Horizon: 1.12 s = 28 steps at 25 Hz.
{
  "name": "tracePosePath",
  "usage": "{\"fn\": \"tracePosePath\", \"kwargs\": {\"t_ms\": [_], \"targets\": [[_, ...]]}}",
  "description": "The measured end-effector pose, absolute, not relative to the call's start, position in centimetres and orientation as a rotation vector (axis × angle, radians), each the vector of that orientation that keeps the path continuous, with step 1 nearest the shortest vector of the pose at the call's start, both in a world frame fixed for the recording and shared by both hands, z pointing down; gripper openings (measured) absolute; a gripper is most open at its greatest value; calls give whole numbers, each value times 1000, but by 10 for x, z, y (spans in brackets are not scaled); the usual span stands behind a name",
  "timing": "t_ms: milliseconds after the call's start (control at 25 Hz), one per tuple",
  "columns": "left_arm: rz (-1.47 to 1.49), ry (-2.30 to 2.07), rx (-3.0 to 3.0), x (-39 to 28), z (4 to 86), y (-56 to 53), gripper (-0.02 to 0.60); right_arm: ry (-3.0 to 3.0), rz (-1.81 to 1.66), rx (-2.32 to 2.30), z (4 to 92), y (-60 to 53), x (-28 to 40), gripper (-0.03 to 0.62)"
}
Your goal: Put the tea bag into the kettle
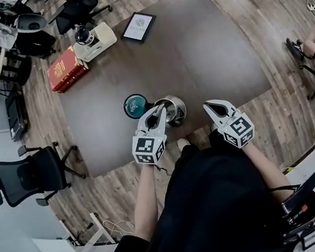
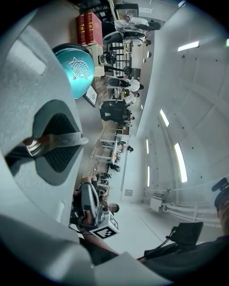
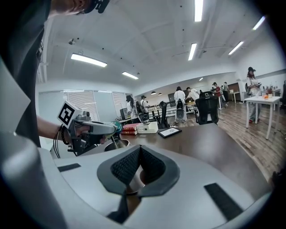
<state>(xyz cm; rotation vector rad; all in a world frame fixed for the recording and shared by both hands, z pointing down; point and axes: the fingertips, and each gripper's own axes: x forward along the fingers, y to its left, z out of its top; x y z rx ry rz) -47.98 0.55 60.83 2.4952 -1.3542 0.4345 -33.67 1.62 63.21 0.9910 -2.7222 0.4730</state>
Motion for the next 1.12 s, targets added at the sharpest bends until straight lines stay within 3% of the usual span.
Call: {"fn": "tracePosePath", "kwargs": {"t_ms": [1120], "targets": [[1118,-1193,2379,-466,669,4,38,-2723,494,1142,627,15,-297,6]]}}
